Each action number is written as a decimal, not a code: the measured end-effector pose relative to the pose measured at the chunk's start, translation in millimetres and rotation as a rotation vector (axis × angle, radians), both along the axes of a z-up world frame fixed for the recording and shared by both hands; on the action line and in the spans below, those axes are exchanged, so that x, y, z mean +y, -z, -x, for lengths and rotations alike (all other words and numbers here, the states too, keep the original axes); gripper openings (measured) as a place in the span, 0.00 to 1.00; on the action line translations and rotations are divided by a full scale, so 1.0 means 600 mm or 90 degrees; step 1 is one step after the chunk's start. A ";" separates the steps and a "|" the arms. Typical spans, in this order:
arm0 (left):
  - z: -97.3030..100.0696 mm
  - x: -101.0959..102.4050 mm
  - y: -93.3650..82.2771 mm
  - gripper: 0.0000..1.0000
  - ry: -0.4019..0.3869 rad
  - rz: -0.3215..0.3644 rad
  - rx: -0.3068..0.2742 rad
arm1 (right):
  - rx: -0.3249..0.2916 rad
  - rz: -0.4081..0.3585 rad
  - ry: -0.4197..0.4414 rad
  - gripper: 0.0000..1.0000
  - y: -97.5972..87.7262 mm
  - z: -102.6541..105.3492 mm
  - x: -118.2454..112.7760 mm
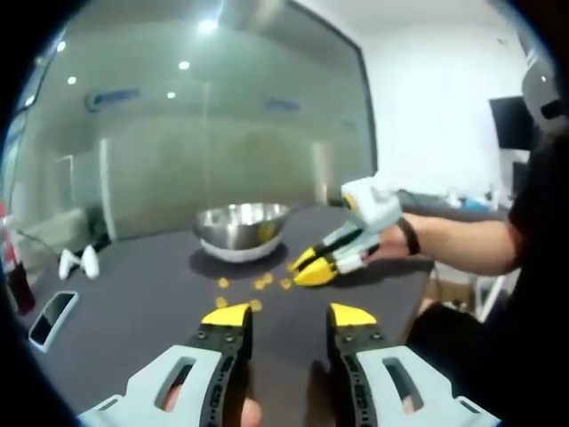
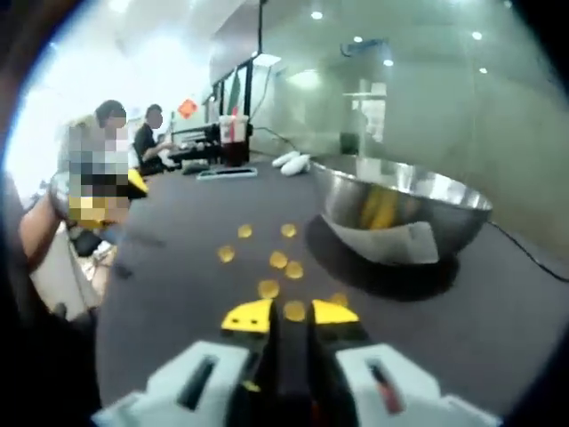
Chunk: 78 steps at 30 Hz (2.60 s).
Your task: Pick up the QQ candy scattered on the table and place it into the stainless steel bowl on the table
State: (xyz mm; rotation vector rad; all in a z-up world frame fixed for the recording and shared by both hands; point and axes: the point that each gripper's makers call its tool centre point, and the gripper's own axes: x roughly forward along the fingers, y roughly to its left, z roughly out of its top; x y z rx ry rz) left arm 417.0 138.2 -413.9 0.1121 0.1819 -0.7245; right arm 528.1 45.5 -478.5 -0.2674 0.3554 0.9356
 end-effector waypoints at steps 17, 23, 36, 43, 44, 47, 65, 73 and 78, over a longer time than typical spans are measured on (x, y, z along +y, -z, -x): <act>-0.005 0.006 0.008 0.34 -0.001 0.005 0.008 | -0.008 -0.042 0.024 0.10 -0.026 0.008 -0.015; -0.005 0.002 0.001 0.34 0.006 0.018 -0.003 | -0.039 -0.070 0.061 0.10 -0.058 0.020 -0.050; -0.007 -0.005 -0.001 0.34 0.018 0.011 -0.011 | -0.122 -0.107 0.137 0.10 -0.113 0.023 -0.122; 0.000 -0.014 -0.008 0.34 0.028 0.015 -0.014 | -0.155 -0.136 0.150 0.10 -0.168 -0.011 -0.113; 0.000 -0.014 -0.007 0.34 0.029 0.013 -0.014 | -0.160 -0.139 0.146 0.10 -0.176 -0.016 -0.107; 0.001 -0.013 -0.003 0.34 0.027 0.011 -0.010 | -0.179 -0.142 0.135 0.09 -0.204 -0.037 -0.085; 0.013 -0.010 -0.004 0.35 0.039 0.013 -0.012 | -0.174 -0.157 0.176 0.27 -0.220 -0.187 -0.034; 0.012 -0.007 -0.003 0.35 0.035 0.014 -0.012 | -0.172 -0.148 0.176 0.22 -0.217 -0.163 -0.040; 0.011 -0.009 -0.001 0.35 0.036 0.014 -0.010 | -0.172 -0.150 0.168 0.22 -0.218 -0.159 -0.040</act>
